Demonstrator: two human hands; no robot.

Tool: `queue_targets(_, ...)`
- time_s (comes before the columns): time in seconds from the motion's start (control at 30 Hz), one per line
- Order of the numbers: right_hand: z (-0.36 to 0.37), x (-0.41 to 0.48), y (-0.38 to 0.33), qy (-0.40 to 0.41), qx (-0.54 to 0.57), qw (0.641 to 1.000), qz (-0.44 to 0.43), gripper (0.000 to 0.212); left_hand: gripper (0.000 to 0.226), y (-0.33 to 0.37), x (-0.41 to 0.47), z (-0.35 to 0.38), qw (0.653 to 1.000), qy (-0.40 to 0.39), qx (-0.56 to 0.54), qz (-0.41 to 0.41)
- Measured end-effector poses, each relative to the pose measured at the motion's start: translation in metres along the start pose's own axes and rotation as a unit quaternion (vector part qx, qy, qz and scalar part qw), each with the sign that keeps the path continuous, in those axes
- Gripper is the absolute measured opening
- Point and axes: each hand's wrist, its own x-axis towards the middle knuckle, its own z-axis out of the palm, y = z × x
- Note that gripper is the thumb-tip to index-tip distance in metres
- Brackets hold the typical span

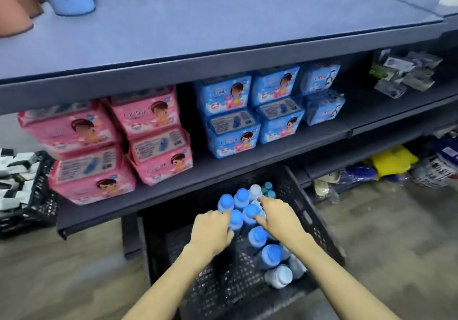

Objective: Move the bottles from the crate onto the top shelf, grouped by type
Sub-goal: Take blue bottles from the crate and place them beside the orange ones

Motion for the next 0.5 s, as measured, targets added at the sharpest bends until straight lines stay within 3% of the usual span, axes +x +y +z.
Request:
queue_targets(0.3, 0.066, 0.021, -0.017, -0.096, 0.030, 0.995, -0.007, 0.036, 0.027, -0.001, -0.007, 0.050, 0.995, -0.073, -0.039, -0.051)
queue_targets(0.5, 0.084, 0.042, -0.023, -0.089, 0.043, 0.995, 0.022, 0.034, 0.031, -0.009, -0.008, 0.069, 0.991, -0.092, -0.060, -0.071)
